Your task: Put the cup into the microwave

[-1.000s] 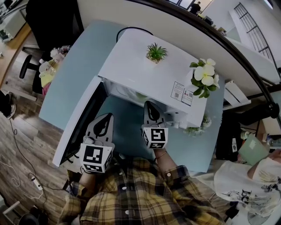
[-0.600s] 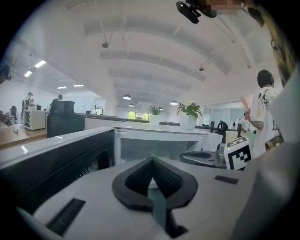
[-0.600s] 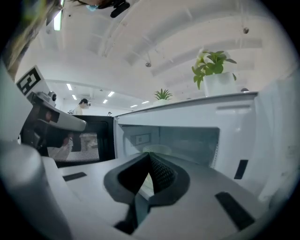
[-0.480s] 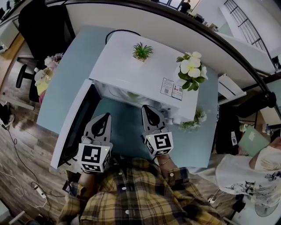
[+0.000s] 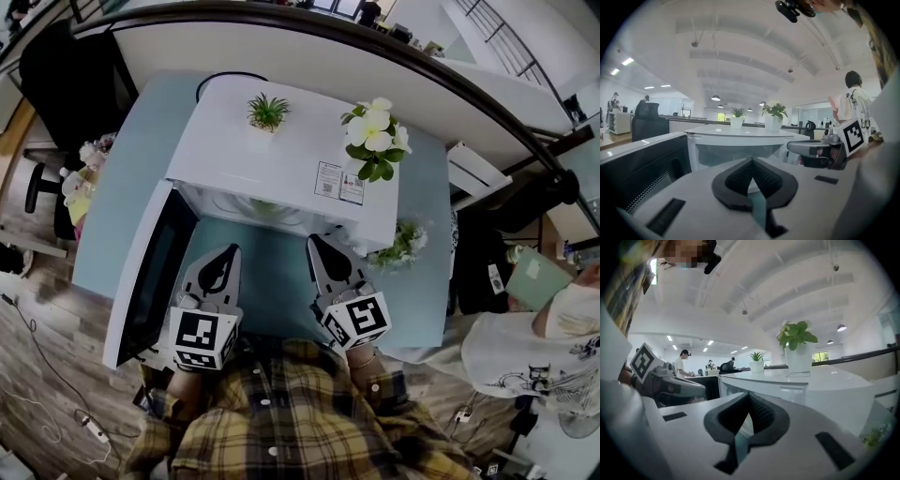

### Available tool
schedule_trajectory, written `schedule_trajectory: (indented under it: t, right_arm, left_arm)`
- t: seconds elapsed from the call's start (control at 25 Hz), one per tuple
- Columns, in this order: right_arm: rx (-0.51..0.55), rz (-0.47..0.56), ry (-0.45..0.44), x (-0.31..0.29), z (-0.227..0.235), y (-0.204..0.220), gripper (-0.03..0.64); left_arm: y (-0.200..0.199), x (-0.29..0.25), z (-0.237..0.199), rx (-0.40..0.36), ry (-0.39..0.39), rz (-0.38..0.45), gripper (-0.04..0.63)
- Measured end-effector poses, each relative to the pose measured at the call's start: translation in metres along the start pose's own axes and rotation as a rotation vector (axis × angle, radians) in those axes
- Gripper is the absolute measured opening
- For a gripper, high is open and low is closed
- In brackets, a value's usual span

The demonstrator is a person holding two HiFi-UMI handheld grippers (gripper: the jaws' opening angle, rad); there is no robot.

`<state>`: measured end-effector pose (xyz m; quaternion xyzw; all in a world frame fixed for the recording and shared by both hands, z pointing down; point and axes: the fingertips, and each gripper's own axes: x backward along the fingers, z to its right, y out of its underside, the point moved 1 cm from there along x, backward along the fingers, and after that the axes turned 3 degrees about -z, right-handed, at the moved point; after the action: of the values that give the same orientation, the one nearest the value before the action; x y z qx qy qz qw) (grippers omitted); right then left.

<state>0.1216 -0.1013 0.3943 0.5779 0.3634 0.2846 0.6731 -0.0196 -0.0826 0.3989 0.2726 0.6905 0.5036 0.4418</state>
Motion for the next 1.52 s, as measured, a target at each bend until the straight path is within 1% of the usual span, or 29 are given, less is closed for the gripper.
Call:
schedule_trajectory:
  t: [0.16,0.4,0.6,1.04,1.52]
  right_arm:
    - [-0.011,0.000,0.028,0.020,0.012,-0.006,0.005]
    - [-0.018,-0.019,0.079,0.045,0.031,-0.005,0.003]
    - [-0.042,-0.010,0.108,0.061,0.045,-0.007,0.005]
    - [-0.038,-0.014,0.100,0.074,0.060,-0.003,0.004]
    - [-0.034,-0.016,0.092,0.081,0.064,0.000,0.003]
  left_arm:
    - [-0.001,-0.007,0.015,-0.011,0.035,-0.003,-0.011]
    - [-0.005,-0.015,0.033,-0.027,0.077,-0.002,-0.011]
    - [-0.006,-0.021,0.046,-0.033,0.096,-0.006,-0.011]
    - [0.000,-0.033,0.060,-0.030,0.080,-0.013,-0.011]
    - [0.000,-0.034,0.068,-0.029,0.069,-0.012,-0.011]
